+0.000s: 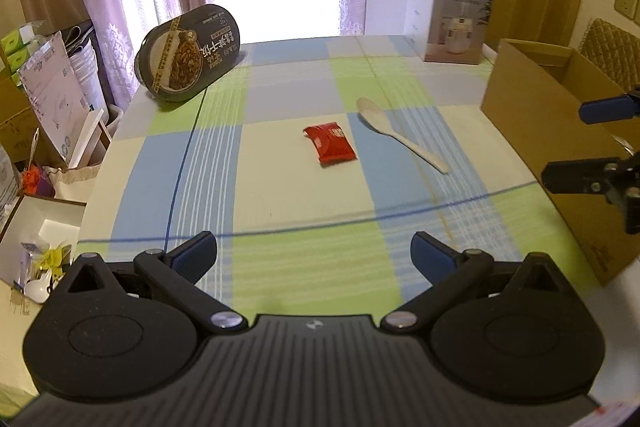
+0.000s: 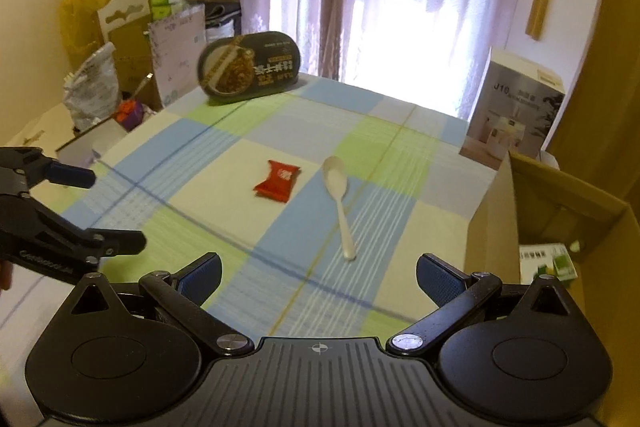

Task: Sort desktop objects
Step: 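Withdraw both tools from the box toward the red packet and white spoon, then grasp the red snack packet with the left tool while the right tool grasps the white spoon, then lift the red packet and white spoon and carry them toward the cardboard box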

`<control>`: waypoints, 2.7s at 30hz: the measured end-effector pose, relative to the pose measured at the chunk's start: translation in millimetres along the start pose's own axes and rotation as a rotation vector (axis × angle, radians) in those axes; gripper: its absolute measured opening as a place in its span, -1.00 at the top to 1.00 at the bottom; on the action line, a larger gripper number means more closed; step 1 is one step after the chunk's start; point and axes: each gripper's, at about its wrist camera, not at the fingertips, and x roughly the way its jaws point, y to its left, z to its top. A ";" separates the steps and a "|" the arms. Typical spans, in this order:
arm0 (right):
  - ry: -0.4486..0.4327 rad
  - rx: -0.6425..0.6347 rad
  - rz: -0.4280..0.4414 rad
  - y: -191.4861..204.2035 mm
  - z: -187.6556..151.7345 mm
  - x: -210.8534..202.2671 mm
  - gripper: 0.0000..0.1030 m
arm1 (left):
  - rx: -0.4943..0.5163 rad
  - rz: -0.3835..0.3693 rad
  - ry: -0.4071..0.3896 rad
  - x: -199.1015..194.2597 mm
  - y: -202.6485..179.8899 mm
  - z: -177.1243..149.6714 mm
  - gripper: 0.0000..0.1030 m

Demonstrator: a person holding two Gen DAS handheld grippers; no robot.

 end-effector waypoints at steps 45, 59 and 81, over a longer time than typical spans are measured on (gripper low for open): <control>0.065 -0.005 0.114 -63.8 41.8 218.9 -0.23 | 0.109 -0.101 0.012 200.7 10.2 67.5 -0.18; 0.018 -0.025 0.105 -50.5 46.8 232.9 0.25 | 0.174 -0.103 -0.033 198.4 30.9 67.6 0.04; 0.097 0.119 0.043 -38.6 3.9 172.1 0.43 | 0.112 -0.173 0.004 138.4 10.4 18.2 0.57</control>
